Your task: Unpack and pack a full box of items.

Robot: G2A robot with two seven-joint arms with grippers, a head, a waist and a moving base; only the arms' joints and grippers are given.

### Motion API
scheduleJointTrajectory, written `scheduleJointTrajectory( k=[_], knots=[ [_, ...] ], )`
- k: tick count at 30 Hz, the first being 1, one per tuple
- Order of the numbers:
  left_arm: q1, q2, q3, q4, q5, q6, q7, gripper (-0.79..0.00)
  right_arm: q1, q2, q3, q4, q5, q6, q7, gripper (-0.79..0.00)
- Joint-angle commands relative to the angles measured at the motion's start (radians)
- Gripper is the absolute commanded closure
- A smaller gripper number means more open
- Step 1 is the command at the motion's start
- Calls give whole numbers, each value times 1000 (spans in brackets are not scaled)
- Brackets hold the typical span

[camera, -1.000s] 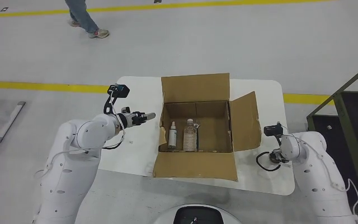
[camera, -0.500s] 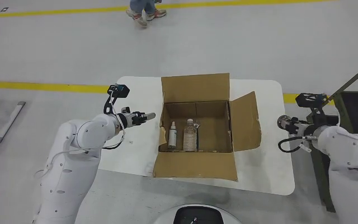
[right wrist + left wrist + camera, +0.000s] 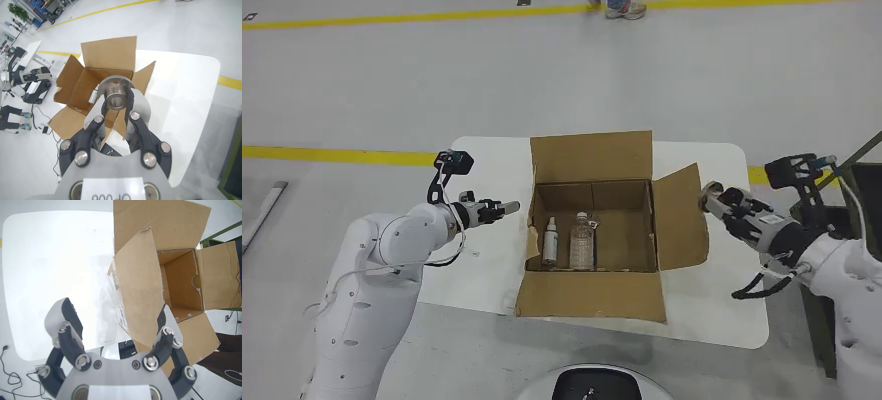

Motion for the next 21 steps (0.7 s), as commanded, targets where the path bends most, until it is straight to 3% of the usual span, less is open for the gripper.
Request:
scheduleJointTrajectory(
  k=[1, 10, 16, 21],
  knots=[
    [0, 0, 0, 0, 0, 0, 0, -785, 49, -2, -111, 43, -26, 16, -14, 0],
    [0, 0, 0, 0, 0, 0, 0, -785, 365, -54, -613, 391, -157, 146, -49, 0],
    [0, 0, 0, 0, 0, 0, 0, -785, 531, -127, -900, 669, -280, 302, -84, 0],
    [0, 0, 0, 0, 0, 0, 0, -785, 633, -200, -1053, 899, -300, 402, -112, 0]
  ],
)
